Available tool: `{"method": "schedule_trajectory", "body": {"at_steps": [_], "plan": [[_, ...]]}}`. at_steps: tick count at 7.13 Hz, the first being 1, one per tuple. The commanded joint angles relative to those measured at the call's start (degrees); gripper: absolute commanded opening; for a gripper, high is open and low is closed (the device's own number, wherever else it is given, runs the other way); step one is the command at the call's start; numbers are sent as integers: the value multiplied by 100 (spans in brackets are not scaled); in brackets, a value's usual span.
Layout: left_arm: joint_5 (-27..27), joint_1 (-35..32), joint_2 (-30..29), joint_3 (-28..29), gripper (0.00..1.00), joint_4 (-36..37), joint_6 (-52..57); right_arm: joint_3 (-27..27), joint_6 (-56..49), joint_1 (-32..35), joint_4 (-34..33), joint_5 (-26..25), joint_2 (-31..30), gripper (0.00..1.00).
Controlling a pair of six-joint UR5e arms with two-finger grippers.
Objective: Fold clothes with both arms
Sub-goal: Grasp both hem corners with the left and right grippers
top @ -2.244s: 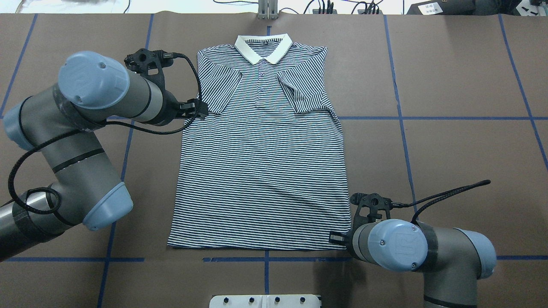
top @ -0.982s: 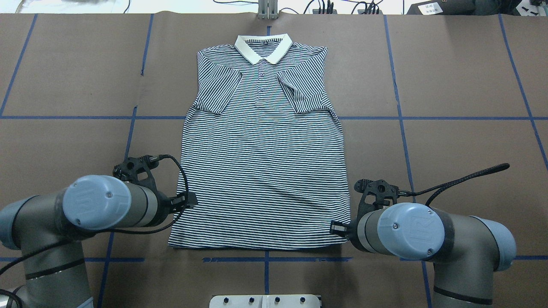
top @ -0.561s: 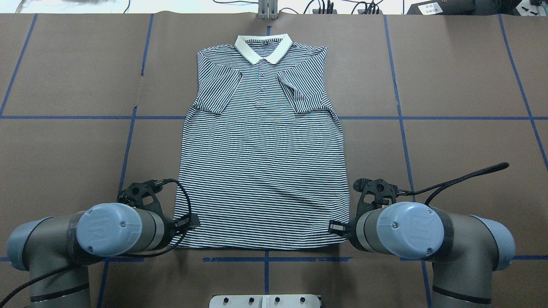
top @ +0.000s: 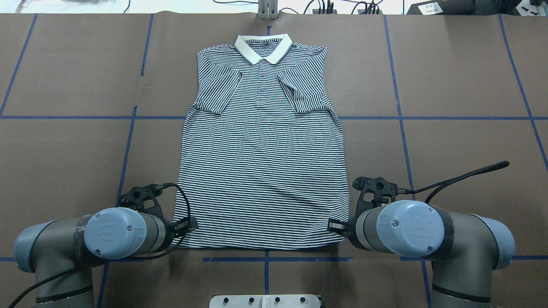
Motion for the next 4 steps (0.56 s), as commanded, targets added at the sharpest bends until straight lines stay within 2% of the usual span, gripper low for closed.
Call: {"method": "schedule_trajectory", "body": {"at_steps": [1,2,3,4], "plan": [[3,15,0,14,90,9,-9,13,8,5,0,3,4,0],[3,15,-8,14,76,70,-17,14,0,14,0,3,4,0],[3,33,-17,14,45,157,-78,22,0,40,0,46,4,0],[-5,42,-26,5,24,167,-70,31,0,49,0,64,4,0]]}}
